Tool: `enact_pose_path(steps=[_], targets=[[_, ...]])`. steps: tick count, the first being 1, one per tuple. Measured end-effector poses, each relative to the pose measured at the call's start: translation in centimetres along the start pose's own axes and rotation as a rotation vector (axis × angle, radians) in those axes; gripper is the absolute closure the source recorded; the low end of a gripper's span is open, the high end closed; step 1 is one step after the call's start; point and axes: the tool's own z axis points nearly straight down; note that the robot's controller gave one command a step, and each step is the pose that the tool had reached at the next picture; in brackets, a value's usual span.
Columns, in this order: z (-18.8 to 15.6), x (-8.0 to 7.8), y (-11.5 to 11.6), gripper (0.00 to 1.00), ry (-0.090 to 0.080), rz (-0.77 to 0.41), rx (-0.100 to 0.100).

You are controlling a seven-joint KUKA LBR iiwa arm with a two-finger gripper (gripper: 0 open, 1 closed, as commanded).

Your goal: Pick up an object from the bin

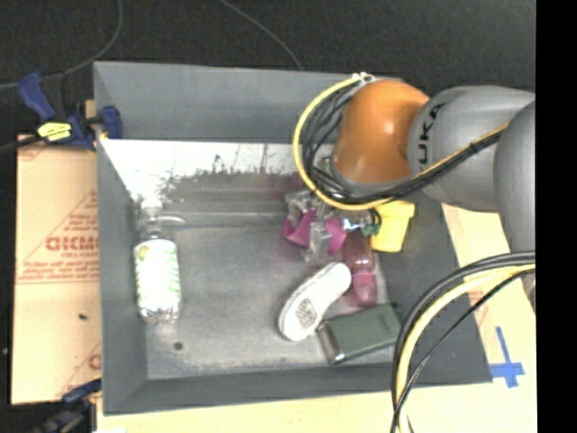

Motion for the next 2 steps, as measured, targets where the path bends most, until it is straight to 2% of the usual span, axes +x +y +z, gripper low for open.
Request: enact_pose_path(steps=[1, 2], targets=[[-3.9, 0.2, -0.3, 1.0, -0.001, -0.027, 0.001], [-11.8, -0.6, -0.5, 1.0, 0.001, -0.006, 0.0]])
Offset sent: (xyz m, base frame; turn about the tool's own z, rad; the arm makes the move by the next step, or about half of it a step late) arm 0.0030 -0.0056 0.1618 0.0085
